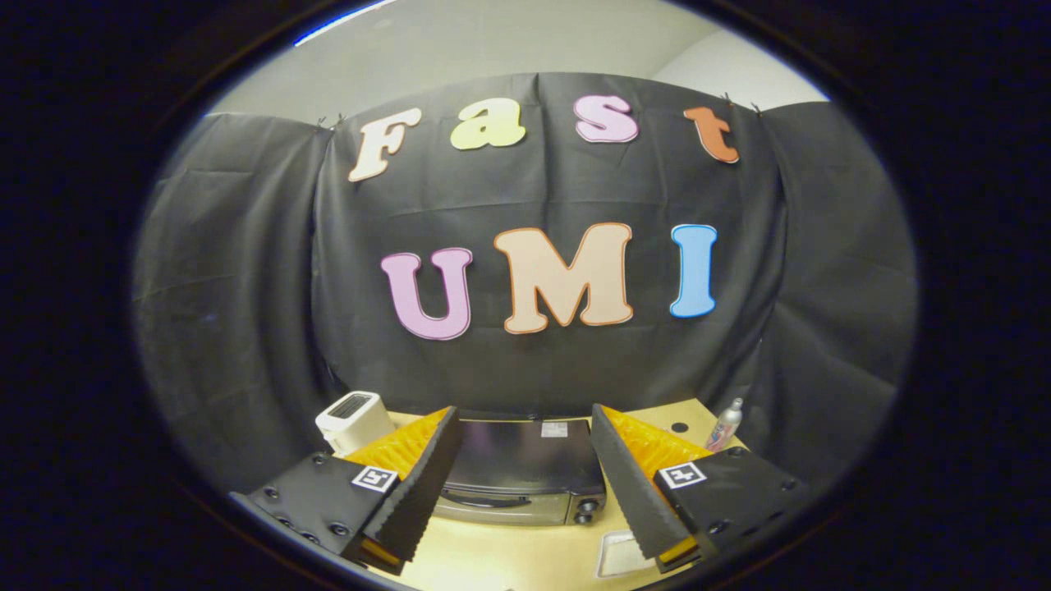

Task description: Open the toaster oven, put the food inside, and close the toaster oven door.

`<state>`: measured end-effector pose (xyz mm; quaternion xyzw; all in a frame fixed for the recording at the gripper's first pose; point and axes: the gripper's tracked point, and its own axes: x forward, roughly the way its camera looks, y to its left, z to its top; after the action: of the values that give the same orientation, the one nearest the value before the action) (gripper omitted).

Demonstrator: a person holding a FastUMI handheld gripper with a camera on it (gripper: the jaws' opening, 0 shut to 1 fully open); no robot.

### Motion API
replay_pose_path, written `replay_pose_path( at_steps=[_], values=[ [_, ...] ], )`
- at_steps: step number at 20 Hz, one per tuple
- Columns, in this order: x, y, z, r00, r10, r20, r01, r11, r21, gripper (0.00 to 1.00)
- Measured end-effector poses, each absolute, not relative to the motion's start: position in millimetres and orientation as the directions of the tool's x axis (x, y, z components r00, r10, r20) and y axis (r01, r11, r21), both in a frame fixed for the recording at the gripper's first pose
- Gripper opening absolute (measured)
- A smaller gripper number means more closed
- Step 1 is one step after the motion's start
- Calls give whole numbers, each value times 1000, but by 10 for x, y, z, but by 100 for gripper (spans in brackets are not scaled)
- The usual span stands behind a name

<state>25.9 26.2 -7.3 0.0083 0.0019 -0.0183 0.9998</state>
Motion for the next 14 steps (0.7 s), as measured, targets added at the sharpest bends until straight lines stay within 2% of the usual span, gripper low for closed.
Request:
replay_pose_path(
  at_steps=[8, 14],
  values=[
    [587, 664, -664, 997, -45, -61, 46, 999, 6, 99],
    [835, 977, -1370, 994, -24, -108, 27, 999, 28, 99]
  ],
)
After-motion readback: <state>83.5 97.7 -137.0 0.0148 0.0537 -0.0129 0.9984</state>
